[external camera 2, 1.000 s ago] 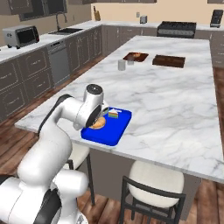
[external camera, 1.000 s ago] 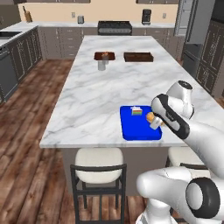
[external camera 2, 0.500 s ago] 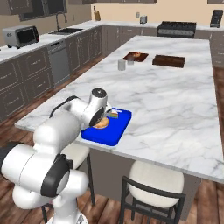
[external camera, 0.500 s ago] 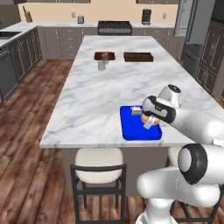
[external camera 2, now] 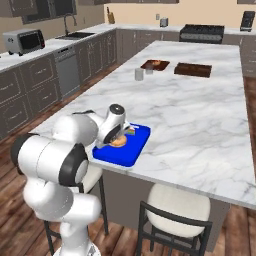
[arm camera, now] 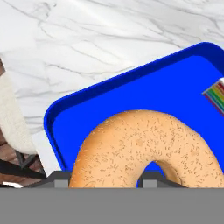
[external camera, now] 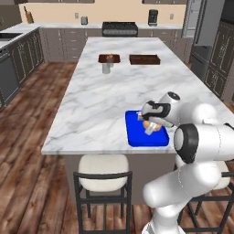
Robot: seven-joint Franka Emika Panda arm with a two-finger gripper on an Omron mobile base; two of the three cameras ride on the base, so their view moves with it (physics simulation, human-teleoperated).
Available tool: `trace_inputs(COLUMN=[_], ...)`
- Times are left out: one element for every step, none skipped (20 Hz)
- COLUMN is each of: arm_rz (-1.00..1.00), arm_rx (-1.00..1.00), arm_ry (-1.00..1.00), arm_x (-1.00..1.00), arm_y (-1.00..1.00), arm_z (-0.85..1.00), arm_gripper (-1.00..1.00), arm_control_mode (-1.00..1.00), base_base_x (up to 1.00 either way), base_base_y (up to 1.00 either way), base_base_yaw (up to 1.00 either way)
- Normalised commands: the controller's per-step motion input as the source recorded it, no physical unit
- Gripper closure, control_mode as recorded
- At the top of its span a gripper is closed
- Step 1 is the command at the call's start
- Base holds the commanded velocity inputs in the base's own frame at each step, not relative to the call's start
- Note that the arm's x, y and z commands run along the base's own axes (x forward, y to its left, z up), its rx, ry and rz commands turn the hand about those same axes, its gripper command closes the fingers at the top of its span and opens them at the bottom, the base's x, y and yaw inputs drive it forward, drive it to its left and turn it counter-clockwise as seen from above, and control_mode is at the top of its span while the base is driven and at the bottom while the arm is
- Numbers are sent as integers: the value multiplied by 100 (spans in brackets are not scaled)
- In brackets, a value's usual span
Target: Take the cake and donut from the fridge and place them on the empty tray on the dining counter.
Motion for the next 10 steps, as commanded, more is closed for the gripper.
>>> trace_inputs(arm_rz=[0, 0, 0, 0, 0, 0, 0, 0, 0, 0], arm_rx=[0, 0, 0, 0, 0, 0, 0, 0, 0, 0], arm_ry=[0, 0, 0, 2, 1, 0, 0, 0, 0, 0], arm_x=[48, 49, 47, 45, 46, 49, 52, 54, 55, 56], arm_y=[0, 0, 0, 0, 0, 0, 0, 0, 0, 0], arm_z=[-45, -48, -50, -58, -58, -54, -49, -44, -42, -42], arm_gripper=[100, 100, 100, 100, 100, 100, 100, 100, 100, 100], arm_control_mode=[-100, -100, -100, -100, -100, -100, -100, -100, -100, -100], base_base_x=[0, 0, 0, 0, 0, 0, 0, 0, 0, 0], base_base_y=[0, 0, 0, 0, 0, 0, 0, 0, 0, 0], base_base_yaw=[0, 0, 0, 0, 0, 0, 0, 0, 0, 0])
